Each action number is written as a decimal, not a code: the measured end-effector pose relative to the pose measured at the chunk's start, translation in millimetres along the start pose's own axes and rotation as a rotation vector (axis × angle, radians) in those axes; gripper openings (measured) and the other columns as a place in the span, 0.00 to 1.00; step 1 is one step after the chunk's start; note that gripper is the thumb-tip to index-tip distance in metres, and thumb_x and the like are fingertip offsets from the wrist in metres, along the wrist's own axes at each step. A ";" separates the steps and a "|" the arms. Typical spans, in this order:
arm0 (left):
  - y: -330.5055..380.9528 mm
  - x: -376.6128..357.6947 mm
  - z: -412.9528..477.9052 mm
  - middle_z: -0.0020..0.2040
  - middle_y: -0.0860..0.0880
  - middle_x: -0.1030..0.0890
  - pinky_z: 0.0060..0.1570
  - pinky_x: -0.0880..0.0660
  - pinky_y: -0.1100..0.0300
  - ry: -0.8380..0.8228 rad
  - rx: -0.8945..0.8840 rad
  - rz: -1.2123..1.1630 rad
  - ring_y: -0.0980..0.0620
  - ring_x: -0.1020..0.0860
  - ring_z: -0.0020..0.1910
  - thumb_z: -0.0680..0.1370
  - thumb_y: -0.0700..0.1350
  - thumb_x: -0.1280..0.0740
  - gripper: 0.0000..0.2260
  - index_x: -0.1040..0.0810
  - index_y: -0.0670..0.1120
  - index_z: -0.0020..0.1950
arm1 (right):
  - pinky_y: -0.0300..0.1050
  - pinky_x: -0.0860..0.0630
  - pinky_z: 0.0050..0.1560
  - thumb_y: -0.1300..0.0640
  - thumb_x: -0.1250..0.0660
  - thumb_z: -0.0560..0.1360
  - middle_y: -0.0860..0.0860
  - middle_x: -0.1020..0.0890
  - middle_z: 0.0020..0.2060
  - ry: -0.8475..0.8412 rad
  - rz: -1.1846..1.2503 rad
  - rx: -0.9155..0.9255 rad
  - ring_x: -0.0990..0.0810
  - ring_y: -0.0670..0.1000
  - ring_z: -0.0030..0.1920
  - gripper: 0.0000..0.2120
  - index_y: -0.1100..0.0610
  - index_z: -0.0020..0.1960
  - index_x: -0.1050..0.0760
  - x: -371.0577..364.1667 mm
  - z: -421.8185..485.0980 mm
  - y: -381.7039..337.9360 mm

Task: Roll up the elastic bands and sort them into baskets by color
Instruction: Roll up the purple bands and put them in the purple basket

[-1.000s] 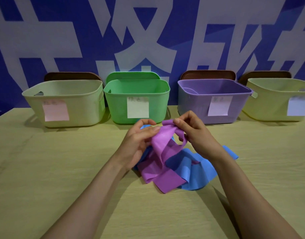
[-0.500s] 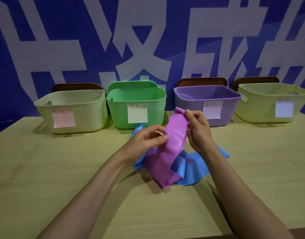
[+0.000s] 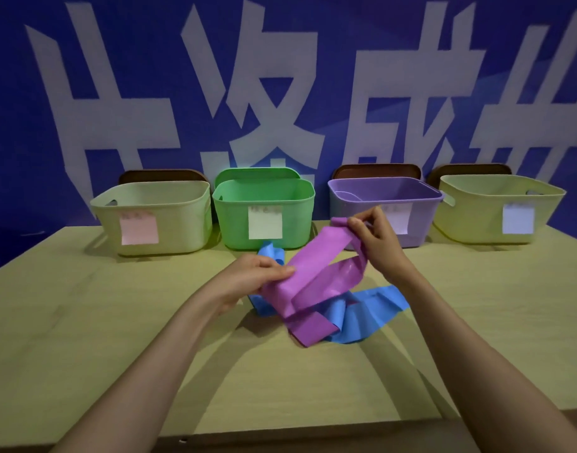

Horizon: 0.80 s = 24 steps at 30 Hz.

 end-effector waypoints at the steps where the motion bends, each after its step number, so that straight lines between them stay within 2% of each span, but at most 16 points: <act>1: 1.6 -0.1 -0.3 0.40 0.47 0.19 0.47 0.28 0.61 0.008 -0.029 -0.018 0.53 0.24 0.41 0.73 0.50 0.29 0.09 0.19 0.45 0.41 | 0.31 0.28 0.38 0.62 0.41 0.80 0.42 0.21 0.34 -0.008 -0.001 -0.019 0.24 0.37 0.38 0.04 0.61 0.48 0.33 -1.7 0.0 2.5; 3: 3.8 -4.9 -4.4 0.39 0.49 0.20 0.42 0.25 0.64 0.013 -0.055 -0.122 0.55 0.23 0.38 0.74 0.49 0.30 0.07 0.21 0.45 0.41 | 0.33 0.27 0.38 0.60 0.39 0.80 0.48 0.24 0.39 0.015 0.022 -0.037 0.25 0.44 0.40 0.06 0.56 0.44 0.33 -0.8 2.3 4.2; 5: 2.4 -12.9 -10.9 0.38 0.51 0.21 0.34 0.25 0.65 -0.026 -0.053 -0.103 0.55 0.24 0.36 0.76 0.49 0.32 0.07 0.21 0.45 0.43 | 0.33 0.29 0.40 0.61 0.38 0.79 0.49 0.25 0.40 0.035 0.036 -0.008 0.27 0.43 0.40 0.08 0.54 0.43 0.32 2.2 5.9 0.8; 6: 0.0 -17.4 -13.7 0.38 0.51 0.21 0.35 0.26 0.65 -0.068 -0.053 -0.038 0.55 0.25 0.36 0.76 0.50 0.32 0.09 0.21 0.44 0.44 | 0.33 0.29 0.41 0.61 0.37 0.79 0.49 0.25 0.41 0.039 0.043 0.005 0.27 0.43 0.41 0.08 0.54 0.43 0.32 3.1 6.8 -1.8; 8: -3.1 -25.2 -20.4 0.40 0.49 0.21 0.41 0.27 0.66 -0.147 -0.074 0.043 0.56 0.25 0.39 0.75 0.50 0.32 0.15 0.20 0.38 0.47 | 0.38 0.25 0.44 0.60 0.37 0.78 0.49 0.25 0.42 0.054 0.067 0.018 0.26 0.44 0.43 0.07 0.53 0.43 0.32 4.0 8.2 -5.5; 10: -6.0 -26.0 -23.7 0.45 0.47 0.20 0.48 0.28 0.67 -0.152 -0.087 0.008 0.56 0.24 0.45 0.76 0.49 0.32 0.17 0.21 0.33 0.50 | 0.43 0.22 0.42 0.58 0.36 0.78 0.49 0.26 0.44 0.102 0.110 0.016 0.25 0.47 0.45 0.07 0.52 0.43 0.32 6.6 9.1 -10.2; 13: -7.7 -28.0 -28.4 0.42 0.47 0.21 0.47 0.28 0.67 -0.121 -0.117 0.009 0.56 0.24 0.42 0.77 0.43 0.33 0.07 0.21 0.39 0.46 | 0.43 0.22 0.41 0.56 0.36 0.78 0.49 0.27 0.45 0.188 0.185 0.005 0.25 0.48 0.46 0.07 0.52 0.44 0.33 16.8 10.8 -19.3; 15: -11.9 -22.2 -30.1 0.39 0.46 0.20 0.45 0.29 0.62 0.010 -0.135 0.030 0.54 0.24 0.38 0.76 0.44 0.31 0.05 0.21 0.42 0.44 | 0.38 0.21 0.39 0.56 0.36 0.78 0.49 0.27 0.45 0.190 0.178 -0.008 0.24 0.47 0.46 0.07 0.52 0.44 0.33 21.4 12.2 -22.0; 17: -13.0 -9.3 -35.2 0.35 0.48 0.20 0.42 0.30 0.60 0.240 -0.151 0.082 0.54 0.25 0.35 0.74 0.47 0.28 0.06 0.21 0.46 0.40 | 0.37 0.21 0.38 0.56 0.36 0.78 0.49 0.26 0.45 0.211 0.161 -0.025 0.24 0.49 0.48 0.07 0.52 0.44 0.33 25.6 11.9 -22.2; 19: -9.7 -6.7 -43.8 0.32 0.49 0.21 0.40 0.30 0.59 0.352 -0.159 0.071 0.53 0.25 0.33 0.71 0.47 0.26 0.07 0.23 0.48 0.38 | 0.37 0.21 0.38 0.55 0.36 0.78 0.50 0.26 0.45 0.262 0.157 -0.031 0.24 0.50 0.49 0.07 0.51 0.44 0.33 29.4 9.2 -24.5; 21: -7.1 -14.7 -50.6 0.30 0.50 0.22 0.42 0.29 0.58 0.321 -0.148 0.046 0.53 0.25 0.33 0.69 0.45 0.24 0.10 0.24 0.47 0.38 | 0.38 0.21 0.39 0.55 0.35 0.78 0.51 0.26 0.45 0.260 0.188 -0.047 0.24 0.50 0.48 0.06 0.52 0.44 0.32 26.7 5.2 -26.6; 24: -7.8 -36.1 -65.3 0.32 0.48 0.21 0.44 0.27 0.58 0.157 -0.122 0.043 0.53 0.24 0.34 0.69 0.43 0.23 0.09 0.23 0.45 0.39 | 0.35 0.24 0.37 0.58 0.35 0.77 0.52 0.25 0.43 0.118 0.268 -0.066 0.25 0.48 0.43 0.05 0.55 0.45 0.31 9.5 -2.0 -34.3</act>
Point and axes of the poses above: each hand's wrist, its own z-axis towards the middle knuckle, its own x-axis out of the back of the hand, y = z × x, the point moved 7 cm from there along z, towards the middle knuckle
